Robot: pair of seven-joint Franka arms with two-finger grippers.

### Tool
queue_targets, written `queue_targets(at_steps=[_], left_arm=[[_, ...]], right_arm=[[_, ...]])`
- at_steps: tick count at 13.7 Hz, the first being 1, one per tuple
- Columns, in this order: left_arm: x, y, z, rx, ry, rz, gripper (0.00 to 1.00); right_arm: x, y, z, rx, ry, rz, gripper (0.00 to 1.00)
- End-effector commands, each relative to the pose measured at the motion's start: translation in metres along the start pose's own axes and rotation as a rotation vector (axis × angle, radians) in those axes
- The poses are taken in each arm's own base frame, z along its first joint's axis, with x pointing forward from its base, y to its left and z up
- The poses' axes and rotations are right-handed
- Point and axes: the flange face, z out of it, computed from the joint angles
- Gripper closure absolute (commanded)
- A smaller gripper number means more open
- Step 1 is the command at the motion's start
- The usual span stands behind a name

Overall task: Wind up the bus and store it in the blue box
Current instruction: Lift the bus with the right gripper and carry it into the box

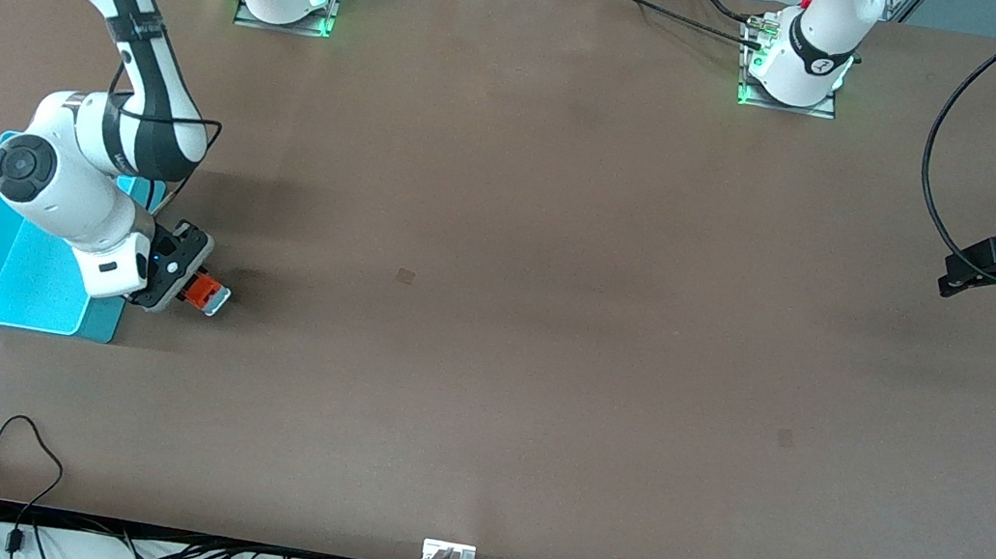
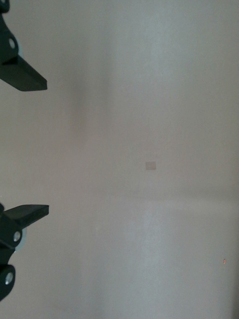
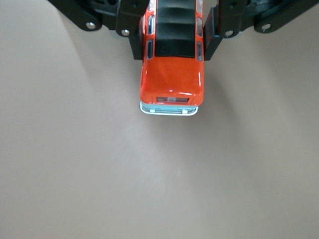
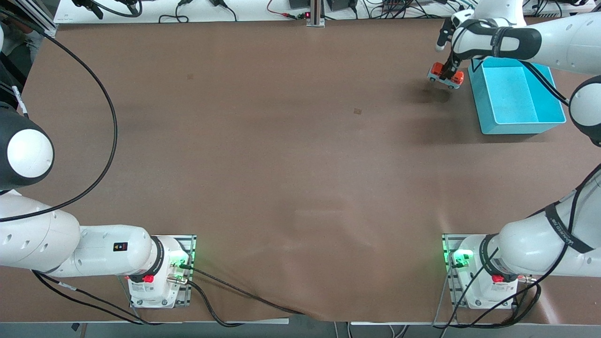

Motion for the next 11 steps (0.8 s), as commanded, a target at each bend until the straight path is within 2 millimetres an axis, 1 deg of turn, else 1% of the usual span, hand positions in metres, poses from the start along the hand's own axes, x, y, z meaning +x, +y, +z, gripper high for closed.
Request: queue_targets(at_steps=[1, 2, 4, 6, 8, 11], left_arm=[[-0.005, 0.002, -0.007, -0.013, 0.010, 0.024, 0.00], [-0.005, 0.003, -0.007, -0.014, 0.010, 0.025, 0.00], [-0.005, 0.006, -0.007, -0.014, 0.010, 0.030, 0.00], [-0.005, 0.006, -0.006, -0.014, 0.006, 0.030, 0.00], [-0.005, 0.002, -0.006, -0.014, 0.006, 0.024, 0.00], [-0.005, 0.002, -0.006, -0.012, 0.009, 0.024, 0.00]], right_arm=[[-0.012, 0.004, -0.043, -0.014, 0.005, 0.114, 1.00], [-0.027, 0.008, -0.052, -0.002, -0.012, 0.223, 1.00], [-0.050, 0.014, -0.070, 0.005, -0.040, 0.373, 1.00], [-0.082, 0.023, -0.081, 0.004, -0.071, 0.520, 1.00], [-0.127, 0.034, -0.083, 0.020, -0.113, 0.603, 1.00], [-0.186, 0.048, -0.075, 0.016, -0.151, 0.694, 1.00]])
